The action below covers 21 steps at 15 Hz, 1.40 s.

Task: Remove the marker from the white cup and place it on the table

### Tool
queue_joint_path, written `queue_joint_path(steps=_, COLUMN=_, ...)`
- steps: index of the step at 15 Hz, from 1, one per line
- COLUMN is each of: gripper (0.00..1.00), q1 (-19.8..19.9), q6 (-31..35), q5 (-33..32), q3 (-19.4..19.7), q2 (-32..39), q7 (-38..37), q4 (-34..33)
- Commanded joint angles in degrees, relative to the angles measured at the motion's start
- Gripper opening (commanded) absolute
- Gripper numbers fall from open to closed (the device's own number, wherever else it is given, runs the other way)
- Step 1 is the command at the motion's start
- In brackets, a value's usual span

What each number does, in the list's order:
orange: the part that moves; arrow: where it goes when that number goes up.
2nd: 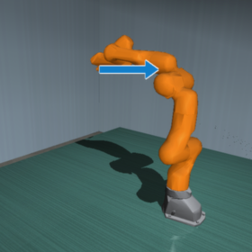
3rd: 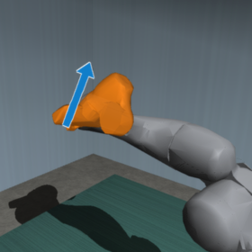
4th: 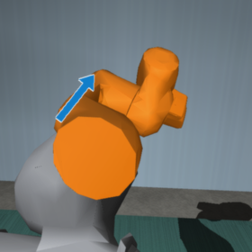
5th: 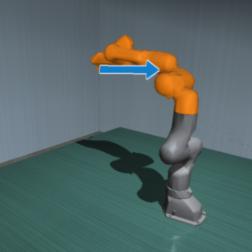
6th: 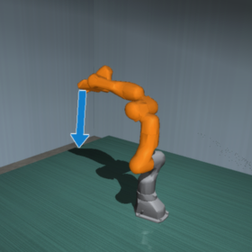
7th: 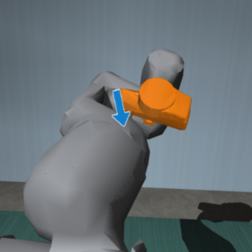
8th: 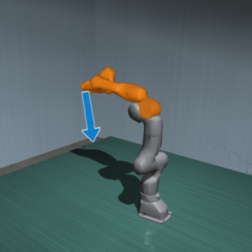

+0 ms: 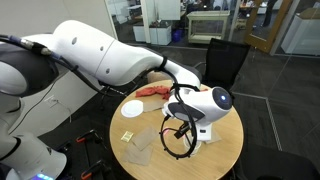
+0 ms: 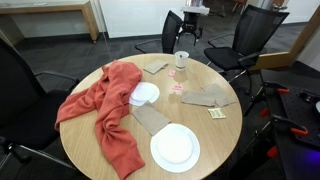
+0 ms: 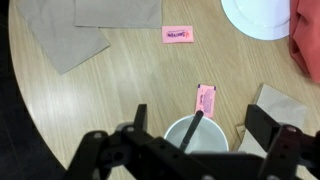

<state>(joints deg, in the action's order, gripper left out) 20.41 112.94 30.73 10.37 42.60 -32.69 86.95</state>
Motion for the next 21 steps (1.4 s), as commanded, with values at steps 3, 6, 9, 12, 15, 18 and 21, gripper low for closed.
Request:
queue_joint_path(steps=3, gripper=1.0, q1=1.5, q6=-5.5, q5=0.0, q3=-1.0, q2=5.2, q7=1.2, q4=-8.2)
queue_joint_path(steps=6, gripper=1.0, q1=1.9, q6=-6.1, q5=0.1, q3=-1.5, q2=7.0, q7=2.3, q4=-10.2)
queue_joint_path(steps=9, gripper=1.0, q1=2.4, q6=-6.3, q5=0.3, q3=-2.0, q2=8.7, q7=4.2, q4=-11.6)
queue_joint_path(steps=12, gripper=1.0, q1=2.7, q6=-6.8, q5=0.1, q3=-2.2, q2=10.2, q7=5.2, q4=-12.8)
queue_joint_path(steps=15, gripper=1.0, q1=3.0, q6=-7.3, q5=0.1, q3=-2.4, q2=11.4, q7=5.5, q4=-13.8)
queue_joint_path(steps=18, gripper=1.0, q1=3.2, q6=-7.6, q5=0.0, q3=-2.6, q2=12.3, q7=5.4, q4=-14.5)
queue_joint_path(steps=21, gripper=1.0, q1=3.4, q6=-7.9, q5=0.0, q3=-2.7, q2=12.8, q7=5.2, q4=-14.8)
